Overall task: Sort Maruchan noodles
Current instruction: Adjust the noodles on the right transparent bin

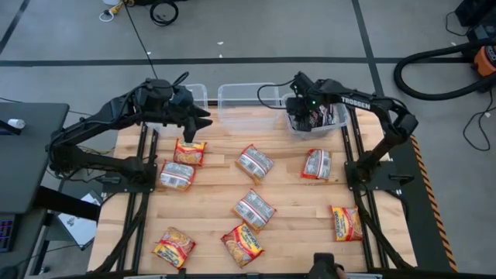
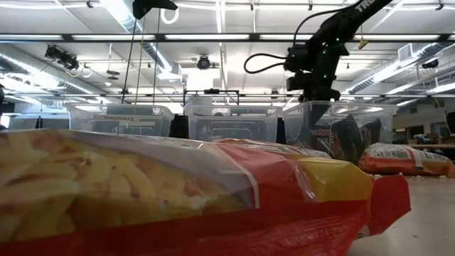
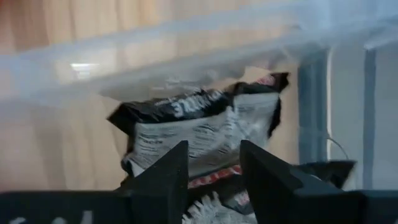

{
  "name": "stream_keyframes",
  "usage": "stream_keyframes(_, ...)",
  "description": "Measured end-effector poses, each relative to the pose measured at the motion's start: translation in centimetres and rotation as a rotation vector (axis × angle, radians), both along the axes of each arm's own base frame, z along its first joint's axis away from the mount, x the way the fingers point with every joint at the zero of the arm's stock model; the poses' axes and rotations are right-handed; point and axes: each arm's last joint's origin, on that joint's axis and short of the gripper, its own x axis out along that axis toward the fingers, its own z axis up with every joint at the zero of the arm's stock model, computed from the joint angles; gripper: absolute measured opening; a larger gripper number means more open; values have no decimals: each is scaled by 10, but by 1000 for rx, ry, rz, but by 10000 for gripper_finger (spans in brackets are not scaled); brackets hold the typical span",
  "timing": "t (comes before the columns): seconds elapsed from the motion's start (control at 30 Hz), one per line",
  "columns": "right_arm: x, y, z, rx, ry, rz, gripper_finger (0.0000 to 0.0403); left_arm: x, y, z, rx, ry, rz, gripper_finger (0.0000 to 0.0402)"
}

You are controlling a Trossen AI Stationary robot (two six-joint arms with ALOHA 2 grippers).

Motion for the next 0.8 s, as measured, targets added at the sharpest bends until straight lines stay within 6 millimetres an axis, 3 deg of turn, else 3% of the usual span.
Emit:
stream_keyframes(0.2,2,-1,-8,67,-2,11,193,1,0,1,-1,-16,3,180)
stream_keyframes(0.47,9,-6,-27,178,13,-79,175,2,0,3,-22,-40,15,180)
stream_keyframes(0.63,9,-7,-28,161,26,-86,128,2,0,3,-21,-40,14,180)
stream_keyframes(0.8,7,-9,-28,165,22,-96,31,1,0,3,-21,-40,14,180)
